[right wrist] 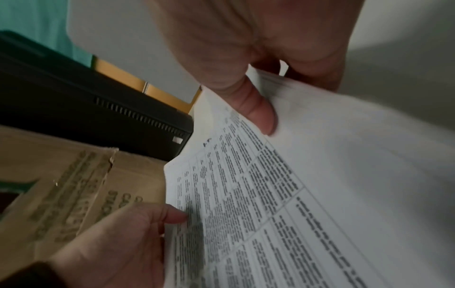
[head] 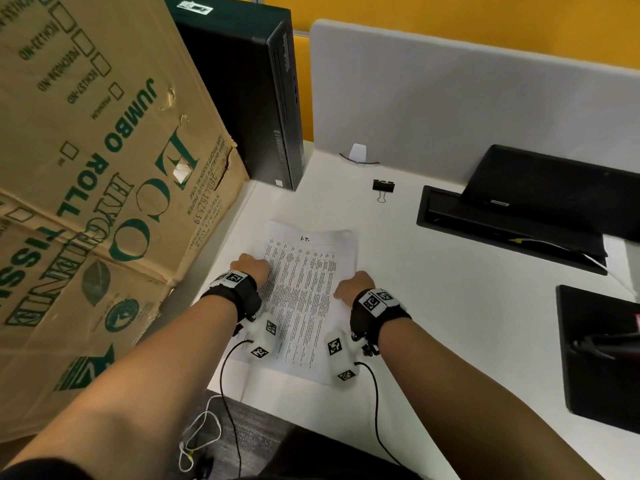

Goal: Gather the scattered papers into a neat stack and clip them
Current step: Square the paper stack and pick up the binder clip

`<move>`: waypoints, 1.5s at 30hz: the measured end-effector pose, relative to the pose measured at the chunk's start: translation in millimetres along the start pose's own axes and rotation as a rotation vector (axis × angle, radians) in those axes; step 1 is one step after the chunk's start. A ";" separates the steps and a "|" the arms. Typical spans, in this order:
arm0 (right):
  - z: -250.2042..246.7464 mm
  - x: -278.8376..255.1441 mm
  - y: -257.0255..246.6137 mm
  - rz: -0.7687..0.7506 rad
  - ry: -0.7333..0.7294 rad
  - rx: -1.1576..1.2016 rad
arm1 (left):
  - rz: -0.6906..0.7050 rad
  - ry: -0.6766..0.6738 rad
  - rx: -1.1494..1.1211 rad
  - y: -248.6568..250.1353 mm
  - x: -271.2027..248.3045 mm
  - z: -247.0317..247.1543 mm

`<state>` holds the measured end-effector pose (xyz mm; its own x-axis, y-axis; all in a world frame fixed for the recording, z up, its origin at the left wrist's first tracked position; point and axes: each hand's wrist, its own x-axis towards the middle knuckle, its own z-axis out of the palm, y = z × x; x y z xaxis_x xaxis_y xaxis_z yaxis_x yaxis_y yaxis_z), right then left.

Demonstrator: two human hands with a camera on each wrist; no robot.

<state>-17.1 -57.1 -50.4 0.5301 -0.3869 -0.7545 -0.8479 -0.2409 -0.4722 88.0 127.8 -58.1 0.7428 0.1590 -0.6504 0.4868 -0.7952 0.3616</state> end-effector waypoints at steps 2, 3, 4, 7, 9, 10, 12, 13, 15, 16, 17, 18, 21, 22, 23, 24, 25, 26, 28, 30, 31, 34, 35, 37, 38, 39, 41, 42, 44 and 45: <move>-12.2 -0.8 8.8 -0.019 -0.007 0.060 | -0.012 0.000 -0.095 9.3 -9.1 9.2; -20.4 -2.1 13.6 -0.018 -0.014 0.080 | 0.000 -0.006 -0.168 15.6 -14.1 14.7; -29.5 -3.9 19.3 -0.014 -0.018 0.098 | 0.025 -0.017 -0.237 22.3 -20.2 20.2; -64.8 -5.5 43.4 -0.019 0.040 0.235 | 0.105 -0.084 -0.326 45.8 -39.2 40.0; -94.7 -12.3 63.0 -0.049 0.103 0.334 | 0.194 -0.137 -0.346 63.9 -57.1 54.1; -111.1 -18.0 72.4 -0.067 0.130 0.378 | 0.246 -0.159 -0.358 74.8 -69.0 60.3; -143.6 -28.6 88.1 -0.108 0.203 0.441 | 0.378 -0.177 -0.401 98.7 -95.7 71.8; -159.6 -33.0 94.6 -0.129 0.249 0.470 | 0.448 -0.183 -0.428 111.0 -110.3 76.1; -188.7 -44.0 103.9 -0.185 0.332 0.546 | 0.578 -0.200 -0.509 131.8 -136.8 83.6; -201.5 -50.0 107.1 -0.221 0.373 0.581 | 0.619 -0.209 -0.555 140.4 -148.9 86.3; -212.2 -55.2 110.0 -0.267 0.420 0.613 | 0.653 -0.215 -0.592 147.8 -158.5 88.7; -221.7 -62.2 111.5 -0.317 0.462 0.643 | 0.689 -0.217 -0.626 153.9 -167.4 90.5; -237.5 -77.4 116.8 -0.450 0.505 0.723 | 0.778 -0.238 -0.728 164.8 -187.1 95.3; -238.9 -79.2 120.0 -0.469 0.493 0.704 | 0.784 -0.244 -0.759 165.9 -190.8 97.6; -238.8 -79.5 123.7 -0.472 0.478 0.677 | 0.789 -0.238 -0.779 166.2 -192.2 100.4; -238.3 -79.1 126.9 -0.457 0.465 0.656 | 0.798 -0.214 -0.767 166.6 -194.0 102.4; -237.8 -78.9 129.4 -0.437 0.463 0.660 | 0.817 -0.188 -0.748 167.4 -195.9 104.5; -237.6 -79.3 130.5 -0.427 0.468 0.686 | 0.832 -0.170 -0.737 168.5 -197.3 105.8; -237.6 -79.5 129.5 -0.441 0.483 0.754 | 0.835 -0.160 -0.744 173.0 -199.9 107.6; -236.3 -76.6 126.9 -0.428 0.480 0.841 | 0.820 -0.163 -0.752 177.4 -201.9 110.2; -235.6 -72.5 126.9 -0.408 0.471 0.889 | 0.806 -0.173 -0.773 178.8 -201.7 112.5; -237.2 -63.0 127.0 -0.350 0.446 0.949 | 0.749 -0.202 -0.866 181.1 -205.5 116.2; -238.8 -62.3 126.7 -0.356 0.444 0.934 | 0.748 -0.206 -0.882 180.4 -205.8 116.8; -243.6 -64.6 125.5 -0.399 0.453 0.883 | 0.767 -0.201 -0.885 178.9 -204.3 116.9; -246.4 -67.9 124.2 -0.432 0.468 0.863 | 0.785 -0.183 -0.882 178.3 -203.4 116.4; -249.5 -72.1 122.4 -0.469 0.487 0.855 | 0.814 -0.152 -0.874 178.2 -202.6 115.7; -254.2 -78.2 117.8 -0.537 0.521 0.860 | 0.887 -0.094 -0.848 179.0 -203.5 113.8; -255.1 -80.3 115.0 -0.566 0.533 0.873 | 0.919 -0.082 -0.832 180.1 -204.9 112.8; -254.1 -80.2 110.4 -0.574 0.551 0.929 | 0.960 -0.075 -0.802 182.3 -208.7 112.8; -252.7 -79.1 108.8 -0.557 0.555 0.964 | 0.965 -0.076 -0.800 183.0 -209.9 113.1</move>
<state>-151.6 -277.7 73.1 0.5462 -0.8221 -0.1607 -0.0372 0.1678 -0.9851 -30.8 -117.3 69.1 0.9358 -0.3439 0.0777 -0.0780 0.0130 0.9969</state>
